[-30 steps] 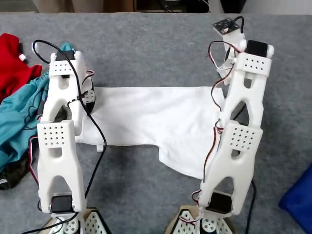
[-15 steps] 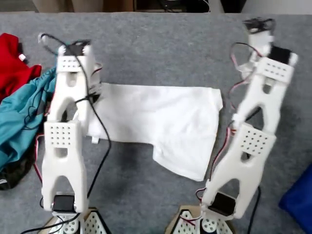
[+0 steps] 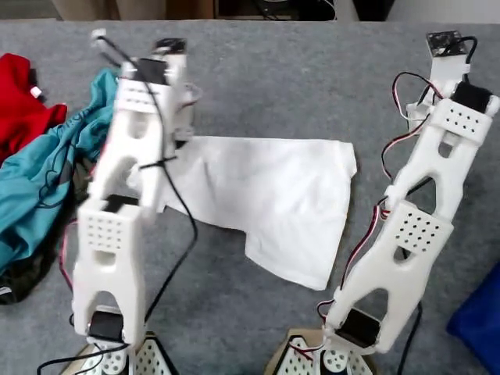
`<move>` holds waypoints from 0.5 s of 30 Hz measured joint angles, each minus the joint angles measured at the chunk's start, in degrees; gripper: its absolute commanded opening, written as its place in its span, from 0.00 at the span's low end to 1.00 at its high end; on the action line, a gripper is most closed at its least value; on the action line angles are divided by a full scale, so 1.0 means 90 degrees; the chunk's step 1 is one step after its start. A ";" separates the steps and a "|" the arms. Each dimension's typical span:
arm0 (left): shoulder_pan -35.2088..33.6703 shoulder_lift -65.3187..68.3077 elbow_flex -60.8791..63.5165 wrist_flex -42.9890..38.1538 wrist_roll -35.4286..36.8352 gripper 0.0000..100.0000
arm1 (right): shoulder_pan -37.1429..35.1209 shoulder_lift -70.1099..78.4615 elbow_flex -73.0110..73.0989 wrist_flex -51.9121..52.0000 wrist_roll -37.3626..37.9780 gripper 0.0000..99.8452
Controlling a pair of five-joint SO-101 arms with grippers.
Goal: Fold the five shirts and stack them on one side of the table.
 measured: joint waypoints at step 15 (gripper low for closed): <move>-0.1153 0.0264 0.0664 0.0000 0.0029 0.28 | -0.1182 0.0000 -0.0381 0.1729 0.1680 0.28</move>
